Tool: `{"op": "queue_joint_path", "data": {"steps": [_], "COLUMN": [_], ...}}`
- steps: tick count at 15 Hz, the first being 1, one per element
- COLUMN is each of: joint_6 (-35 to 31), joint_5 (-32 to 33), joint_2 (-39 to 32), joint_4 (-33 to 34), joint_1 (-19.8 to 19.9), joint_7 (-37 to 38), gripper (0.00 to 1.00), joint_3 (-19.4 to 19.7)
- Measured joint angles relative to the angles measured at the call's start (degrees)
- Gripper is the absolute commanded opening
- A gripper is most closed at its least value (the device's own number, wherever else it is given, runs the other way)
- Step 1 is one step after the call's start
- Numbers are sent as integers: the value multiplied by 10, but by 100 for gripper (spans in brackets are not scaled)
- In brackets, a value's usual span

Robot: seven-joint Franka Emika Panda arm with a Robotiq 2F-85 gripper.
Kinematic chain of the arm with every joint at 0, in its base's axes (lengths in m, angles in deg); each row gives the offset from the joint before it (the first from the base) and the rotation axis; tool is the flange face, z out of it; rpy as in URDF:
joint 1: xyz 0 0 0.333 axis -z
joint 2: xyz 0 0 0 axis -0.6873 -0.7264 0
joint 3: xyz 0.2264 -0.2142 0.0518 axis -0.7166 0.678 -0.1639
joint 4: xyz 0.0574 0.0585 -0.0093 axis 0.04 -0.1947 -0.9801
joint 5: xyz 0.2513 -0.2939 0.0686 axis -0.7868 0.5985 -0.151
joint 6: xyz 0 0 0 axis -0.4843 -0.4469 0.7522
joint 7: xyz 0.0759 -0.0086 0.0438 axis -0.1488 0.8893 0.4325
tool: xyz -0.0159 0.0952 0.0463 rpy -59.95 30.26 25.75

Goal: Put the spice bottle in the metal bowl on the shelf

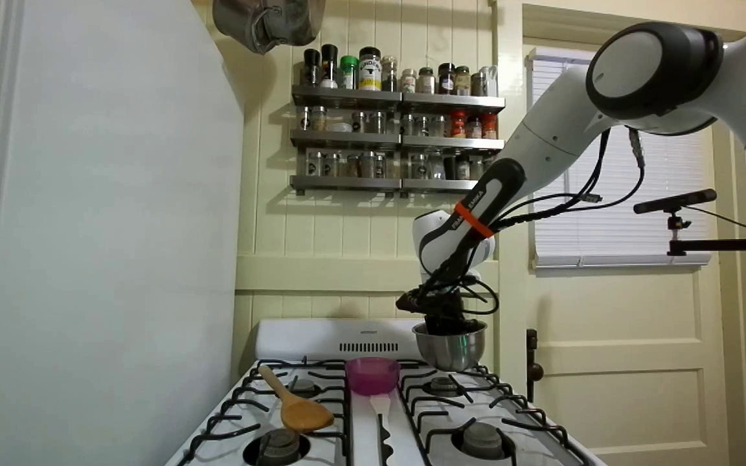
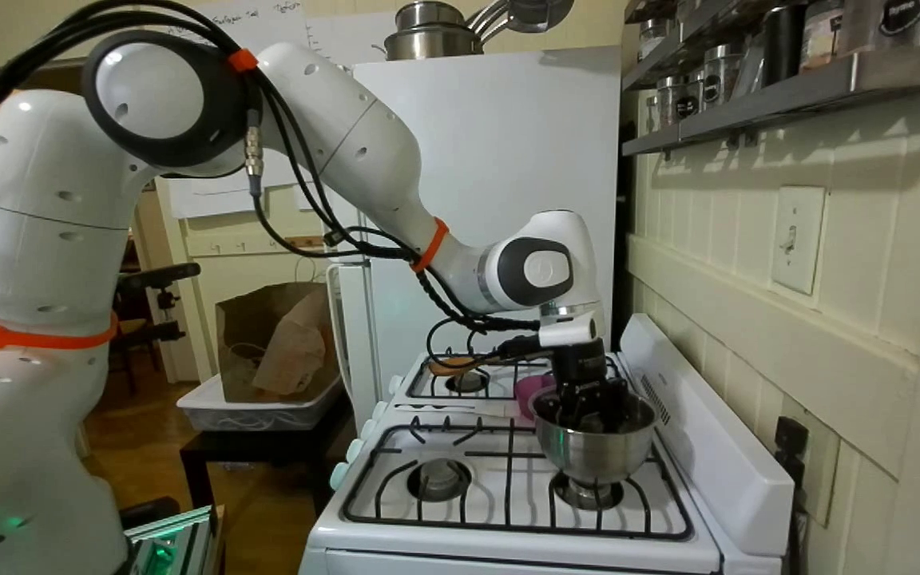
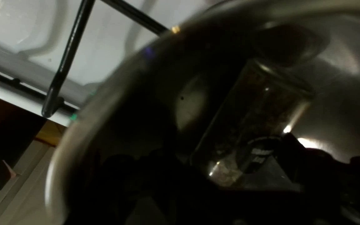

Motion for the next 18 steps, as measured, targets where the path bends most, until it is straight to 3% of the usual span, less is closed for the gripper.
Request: {"op": "queue_joint_path", "data": {"steps": [5, 6, 7, 9, 11, 18], "joint_6": [-18, -22, -26, -28, -28, -9], "joint_5": [0, 0, 0, 0, 0, 0], "joint_2": [-2, -3, -4, -4, -3, 6], "joint_4": [-8, -9, -9, -10, -10, -10], "joint_1": [0, 0, 0, 0, 0, -11], "joint_7": [-7, -9, -11, -14, -15, -27], "gripper": [70, 55, 55, 37, 24, 23], "joint_3": [1, 1, 2, 2, 2, -1]}}
